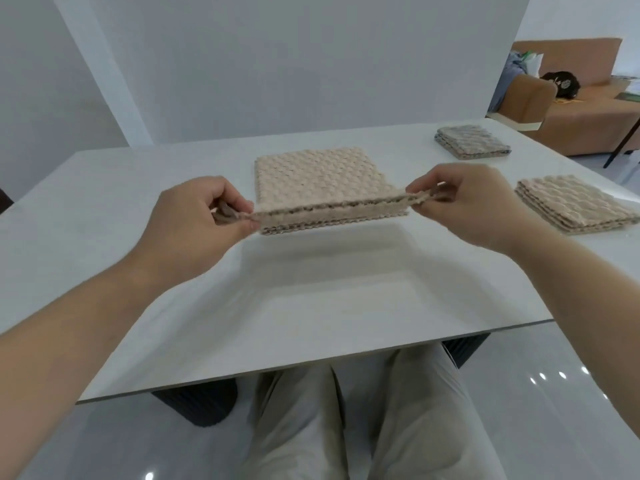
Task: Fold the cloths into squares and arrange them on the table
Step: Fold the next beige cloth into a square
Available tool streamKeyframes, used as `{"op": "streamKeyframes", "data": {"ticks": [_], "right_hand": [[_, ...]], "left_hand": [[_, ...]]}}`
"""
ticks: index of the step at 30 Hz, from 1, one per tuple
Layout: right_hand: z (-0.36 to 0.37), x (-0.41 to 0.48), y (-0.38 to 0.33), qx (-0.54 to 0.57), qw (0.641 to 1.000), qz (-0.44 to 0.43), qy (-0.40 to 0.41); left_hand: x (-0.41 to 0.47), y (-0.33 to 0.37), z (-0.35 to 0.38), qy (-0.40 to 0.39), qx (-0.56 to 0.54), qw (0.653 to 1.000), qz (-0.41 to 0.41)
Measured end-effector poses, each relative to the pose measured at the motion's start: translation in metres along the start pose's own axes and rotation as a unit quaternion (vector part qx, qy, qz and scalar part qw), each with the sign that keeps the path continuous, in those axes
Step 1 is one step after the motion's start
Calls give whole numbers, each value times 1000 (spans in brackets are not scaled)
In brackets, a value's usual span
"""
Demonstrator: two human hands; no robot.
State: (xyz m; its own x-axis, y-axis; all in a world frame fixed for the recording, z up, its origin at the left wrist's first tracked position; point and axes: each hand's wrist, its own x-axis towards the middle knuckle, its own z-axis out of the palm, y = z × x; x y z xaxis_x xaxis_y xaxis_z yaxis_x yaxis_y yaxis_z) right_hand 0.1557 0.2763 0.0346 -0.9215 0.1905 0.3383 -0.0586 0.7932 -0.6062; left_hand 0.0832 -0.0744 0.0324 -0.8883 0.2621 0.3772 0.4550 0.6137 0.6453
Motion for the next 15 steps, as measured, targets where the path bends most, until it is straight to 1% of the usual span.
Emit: {"op": "streamKeyframes", "data": {"ticks": [3,5,7,9,10,12,15], "right_hand": [[18,-32,16,-50,996,-23,-70],[29,-49,25,-80,991,-28,-103],[35,-60,32,-112,987,-32,-108],[39,-66,34,-133,984,-56,-107],[38,-68,32,-149,981,-65,-105],[37,-70,24,-182,977,-67,-91],[46,-62,2,-177,981,-79,-29]], "left_hand": [[-30,-20,21,-82,43,995,44],[-45,-31,31,-123,72,987,70],[-54,-39,35,-145,93,981,92],[-57,-39,35,-159,124,973,113],[-58,-37,34,-158,148,968,125],[-57,-32,35,-131,183,963,148],[-49,-12,49,-82,169,971,147]]}}
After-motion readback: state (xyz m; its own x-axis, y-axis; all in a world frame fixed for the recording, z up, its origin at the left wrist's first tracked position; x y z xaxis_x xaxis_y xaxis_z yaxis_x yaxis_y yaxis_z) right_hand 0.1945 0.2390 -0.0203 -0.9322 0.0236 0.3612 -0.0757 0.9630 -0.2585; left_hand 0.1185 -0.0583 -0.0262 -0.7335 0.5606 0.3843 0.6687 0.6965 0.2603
